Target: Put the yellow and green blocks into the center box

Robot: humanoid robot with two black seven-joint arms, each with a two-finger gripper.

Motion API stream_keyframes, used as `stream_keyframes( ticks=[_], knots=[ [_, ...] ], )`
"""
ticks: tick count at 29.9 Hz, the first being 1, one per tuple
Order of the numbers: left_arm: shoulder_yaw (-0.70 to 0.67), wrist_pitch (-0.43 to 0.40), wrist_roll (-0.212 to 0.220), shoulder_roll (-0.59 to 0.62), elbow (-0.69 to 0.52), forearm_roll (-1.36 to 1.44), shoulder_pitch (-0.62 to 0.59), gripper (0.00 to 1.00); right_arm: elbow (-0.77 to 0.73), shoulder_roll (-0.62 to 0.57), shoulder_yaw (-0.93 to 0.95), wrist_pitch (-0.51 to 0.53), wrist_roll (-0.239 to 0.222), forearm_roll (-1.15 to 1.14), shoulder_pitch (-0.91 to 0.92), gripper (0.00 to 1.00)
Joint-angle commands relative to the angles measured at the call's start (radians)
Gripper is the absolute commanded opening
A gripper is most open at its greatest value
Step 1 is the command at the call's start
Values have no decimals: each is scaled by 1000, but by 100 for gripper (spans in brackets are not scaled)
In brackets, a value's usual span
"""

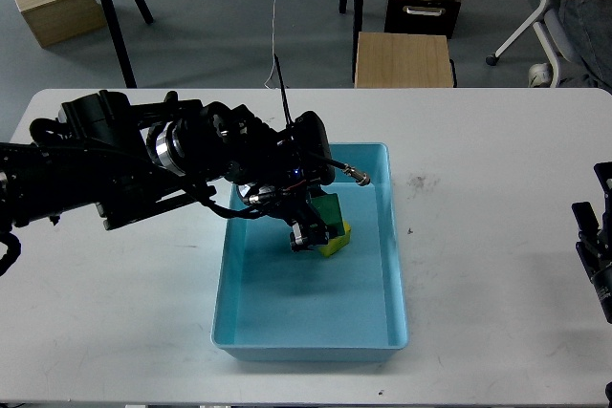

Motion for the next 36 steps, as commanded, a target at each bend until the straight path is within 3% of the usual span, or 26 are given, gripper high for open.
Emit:
stream_keyframes(
  ticks=[1,7,13,20,24,29,36],
  knots=[
    [-10,0,0,0,0,-9,4,62,1,0,-1,1,-2,0,1,99],
    [-37,0,0,-18,0,-27,1,82,1,0,-3,1,0,0,1,99],
    [-195,0,0,0,-23,-119,-4,100,1,0,-9,2,0,0,4,99],
    [-370,0,0,190,-245,-255,18,100,1,-1,-32,8,0,-2,67,99],
    [-517,0,0,258,-266,-467,171,100,-1,2,-43,16,0,0,156,99],
    [-796,1,0,265,-334,-661,493,100,-36,97,-97,18,-8,27,344,99],
    [-985,365,0,198,-342,-1028,740,100,-122,118,-143,19,-31,461,532,99]
  ],
)
